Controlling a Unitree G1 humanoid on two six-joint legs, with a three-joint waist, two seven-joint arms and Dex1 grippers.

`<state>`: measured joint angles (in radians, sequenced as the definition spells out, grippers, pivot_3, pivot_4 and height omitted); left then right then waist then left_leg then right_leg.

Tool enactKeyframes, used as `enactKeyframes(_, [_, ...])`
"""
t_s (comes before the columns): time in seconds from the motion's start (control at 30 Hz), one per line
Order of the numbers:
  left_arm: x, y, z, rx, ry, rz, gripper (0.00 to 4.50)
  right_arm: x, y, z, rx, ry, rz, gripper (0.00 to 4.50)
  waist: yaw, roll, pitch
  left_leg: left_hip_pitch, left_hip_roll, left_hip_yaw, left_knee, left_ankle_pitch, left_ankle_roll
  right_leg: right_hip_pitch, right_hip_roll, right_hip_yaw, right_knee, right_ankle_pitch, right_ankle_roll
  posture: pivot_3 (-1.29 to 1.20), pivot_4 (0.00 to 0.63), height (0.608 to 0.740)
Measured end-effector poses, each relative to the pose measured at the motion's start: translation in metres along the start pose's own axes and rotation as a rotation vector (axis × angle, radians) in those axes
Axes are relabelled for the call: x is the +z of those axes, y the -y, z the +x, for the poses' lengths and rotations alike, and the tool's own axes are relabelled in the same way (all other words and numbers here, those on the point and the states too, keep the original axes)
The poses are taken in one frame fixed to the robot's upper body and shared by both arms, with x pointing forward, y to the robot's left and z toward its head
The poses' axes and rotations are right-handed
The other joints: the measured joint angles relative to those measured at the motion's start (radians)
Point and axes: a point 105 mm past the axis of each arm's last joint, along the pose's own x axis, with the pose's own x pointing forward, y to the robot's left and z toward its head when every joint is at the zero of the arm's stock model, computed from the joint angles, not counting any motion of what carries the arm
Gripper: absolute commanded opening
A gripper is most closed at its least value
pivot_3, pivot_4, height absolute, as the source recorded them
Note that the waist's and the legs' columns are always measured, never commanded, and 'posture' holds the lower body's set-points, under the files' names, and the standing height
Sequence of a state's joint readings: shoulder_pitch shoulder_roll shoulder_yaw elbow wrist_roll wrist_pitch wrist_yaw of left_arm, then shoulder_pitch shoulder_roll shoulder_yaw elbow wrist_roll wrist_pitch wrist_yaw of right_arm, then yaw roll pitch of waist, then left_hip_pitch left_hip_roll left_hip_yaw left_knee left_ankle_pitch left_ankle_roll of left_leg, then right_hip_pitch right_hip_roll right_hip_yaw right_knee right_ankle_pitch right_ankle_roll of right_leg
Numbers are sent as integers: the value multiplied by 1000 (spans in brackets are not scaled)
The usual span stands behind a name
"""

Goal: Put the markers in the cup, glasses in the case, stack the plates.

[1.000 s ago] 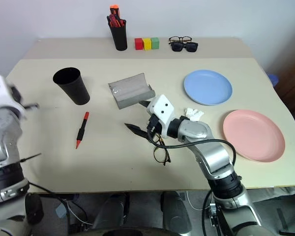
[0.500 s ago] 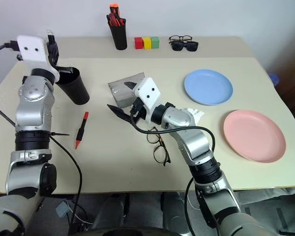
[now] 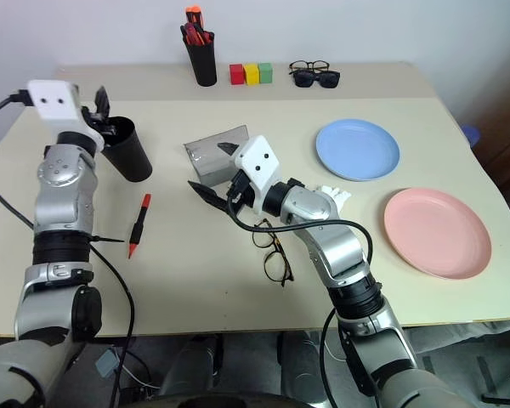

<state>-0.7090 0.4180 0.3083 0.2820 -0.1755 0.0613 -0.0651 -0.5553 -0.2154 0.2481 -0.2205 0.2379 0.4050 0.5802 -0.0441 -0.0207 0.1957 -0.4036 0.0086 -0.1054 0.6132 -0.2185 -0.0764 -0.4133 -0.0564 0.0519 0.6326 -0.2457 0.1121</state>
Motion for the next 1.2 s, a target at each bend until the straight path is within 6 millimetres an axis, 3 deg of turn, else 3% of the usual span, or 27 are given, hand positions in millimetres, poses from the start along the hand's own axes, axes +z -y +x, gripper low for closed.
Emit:
enactKeyframes(0.1, [23, 12, -26, -132, 64, -77, 2402, -1, 0, -1, -2, -3, -1, 4500, -1, 0, 0, 0, 0, 0, 0, 0, 0, 0, -1, 0, 0, 0, 0, 0, 150, 740])
enactKeyframes(0.2, [25, 34, -64, -350, -18, -89, 3195, -2, -1, -2, 5, -5, 2, 4500, -4, 0, 0, 0, 0, 0, 0, 0, 0, 0, 0, 0, 0, 0, 0, 0, 150, 740])
enactKeyframes(0.27, [7, 49, -99, -511, -190, -28, 4169, -4, 1, -5, -4, -15, 1, 4500, -8, 1, 0, 1, 0, 1, 0, 0, 0, 0, -1, 1, 1, 0, 0, 0, 150, 740])
enactKeyframes(0.3, [-4, 52, -111, -551, -284, 2, 4460, -5, 2, -6, -4, -20, -1, 4500, -7, 1, 0, 1, 0, 0, 0, 0, 0, 0, 0, 1, 1, 0, -1, 0, 150, 740])
enactKeyframes(0.33, [-11, 51, -117, -561, -347, 26, 4460, -5, 2, -6, -3, -20, -1, 4500, -4, 1, 0, 1, 1, 0, 0, 0, 0, 0, 1, 0, 1, -1, -1, 0, 150, 740])
enactKeyframes(0.53, [-55, 22, -121, -307, -712, 123, 4460, -5, -1, -5, 22, -19, 2, 4500, 2, 1, 0, 8, 2, -1, 2, 0, 0, 8, 4, 0, 0, -2, -5, 0, 150, 740])
enactKeyframes(0.7, [-80, 28, -123, -232, -924, 63, 4460, -5, -3, -5, 41, -22, 0, 4500, -2, 0, 0, 8, 3, -1, -1, 0, 0, 6, 5, 0, 0, 0, -2, 0, 150, 740])
enactKeyframes(0.8, [-89, 37, -127, -250, -998, 20, 3621, -6, -4, -5, 50, -25, -1, 4500, -2, 0, 0, 8, 5, -2, -2, 0, 0, 5, 6, 0, 0, 0, -3, 0, 150, 740])
enactKeyframes(1.03, [-97, 33, -129, -252, -1067, 31, 28, -6, -4, -7, 51, -29, -8, 4500, -1, 0, 0, 8, 5, -1, -2, 0, 0, 5, 6, 1, 0, 0, -3, 0, 150, 740])
enactKeyframes(1.2, [-86, 40, -112, -289, -920, 52, 28, -8, -5, -8, 46, -33, -3, 4500, 1, 0, 0, 7, 5, -1, -2, 0, 0, 5, 6, 1, -1, 0, -3, 0, 150, 740])
